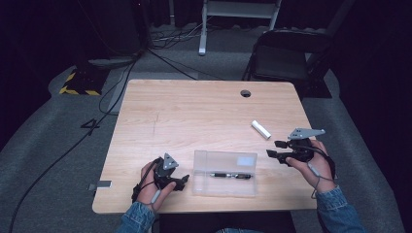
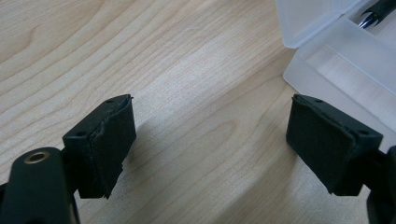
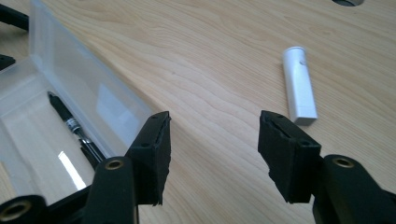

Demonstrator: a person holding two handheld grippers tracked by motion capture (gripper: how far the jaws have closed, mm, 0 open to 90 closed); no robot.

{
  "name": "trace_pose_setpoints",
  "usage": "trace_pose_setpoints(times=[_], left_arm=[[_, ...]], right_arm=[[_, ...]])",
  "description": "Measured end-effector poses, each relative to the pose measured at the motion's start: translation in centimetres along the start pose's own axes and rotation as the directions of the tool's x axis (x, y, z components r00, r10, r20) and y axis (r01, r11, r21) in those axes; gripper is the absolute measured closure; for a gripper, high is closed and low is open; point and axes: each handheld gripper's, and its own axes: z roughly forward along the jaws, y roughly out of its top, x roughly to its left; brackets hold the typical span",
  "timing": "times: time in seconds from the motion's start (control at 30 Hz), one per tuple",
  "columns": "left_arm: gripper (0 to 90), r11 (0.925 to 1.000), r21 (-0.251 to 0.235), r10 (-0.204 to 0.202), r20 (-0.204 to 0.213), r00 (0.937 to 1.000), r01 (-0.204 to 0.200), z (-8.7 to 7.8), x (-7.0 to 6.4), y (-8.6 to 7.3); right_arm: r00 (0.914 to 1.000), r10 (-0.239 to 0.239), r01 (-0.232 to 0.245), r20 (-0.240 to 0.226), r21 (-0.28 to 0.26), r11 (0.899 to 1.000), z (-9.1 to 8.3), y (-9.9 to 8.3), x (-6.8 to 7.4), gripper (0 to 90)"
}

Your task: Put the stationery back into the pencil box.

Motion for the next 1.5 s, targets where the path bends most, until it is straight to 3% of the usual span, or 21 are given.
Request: trace_pose_setpoints(times=[0.17, 0.23, 0.27, 0.37, 0.4, 0.6, 0.8, 0.93, 1.2, 1.5], left_arm=[[15.7, 1.0, 0.003, 0.001, -0.001, 1.0, -0.001, 0.0, 0.1, 0.1], [15.7, 1.0, 0.006, 0.0, 0.0, 1.0, 0.0, 0.0, 0.1, 0.1], [15.7, 1.0, 0.006, 0.0, 0.0, 1.0, 0.0, 0.0, 0.1, 0.1], [15.7, 1.0, 0.005, -0.001, 0.0, 1.0, 0.001, 0.0, 0.1, 0.1], [15.7, 1.0, 0.005, -0.001, 0.0, 1.0, 0.001, 0.0, 0.1, 0.1], [15.7, 1.0, 0.001, -0.001, -0.003, 1.0, 0.001, 0.1, 0.1, 0.1], [15.7, 1.0, 0.004, 0.0, -0.003, 1.0, 0.0, 0.0, 0.1, 0.1], [15.7, 1.0, 0.004, -0.001, -0.003, 1.0, 0.001, 0.0, 0.1, 0.0], [15.7, 1.0, 0.004, -0.002, -0.003, 1.0, 0.002, 0.0, 0.1, 0.0], [15.7, 1.0, 0.004, -0.002, -0.003, 1.0, 0.002, 0.0, 0.1, 0.0]], right_arm=[[0.998, 0.043, -0.043, 0.045, 0.003, 0.999, -0.5, -0.5, -1.2, 45.0], [0.9902, 0.092, -0.093, 0.105, 0.003, 0.996, -0.9, -1.0, -2.4, 41.0], [0.9902, 0.092, -0.093, 0.105, 0.003, 0.996, -0.9, -1.0, -2.4, 41.0], [0.9741, 0.151, -0.155, 0.169, 0.016, 0.988, -1.1, -2.1, -4.0, 36.5], [0.9741, 0.151, -0.155, 0.169, 0.016, 0.988, -1.1, -2.1, -4.0, 36.5], [0.9413, 0.216, -0.232, 0.26, 0.035, 0.972, -1.0, -3.8, -6.2, 34.1], [0.9202, 0.248, -0.274, 0.303, 0.044, 0.961, -0.9, -5.0, -7.8, 33.5], [0.8992, 0.274, -0.312, 0.341, 0.061, 0.948, -0.9, -5.8, -8.5, 33.3], [0.8671, 0.317, -0.368, 0.384, 0.065, 0.928, -0.8, -6.5, -9.2, 30.8], [0.8526, 0.331, -0.391, 0.404, 0.074, 0.917, -0.2, -7.1, -9.6, 29.9]])
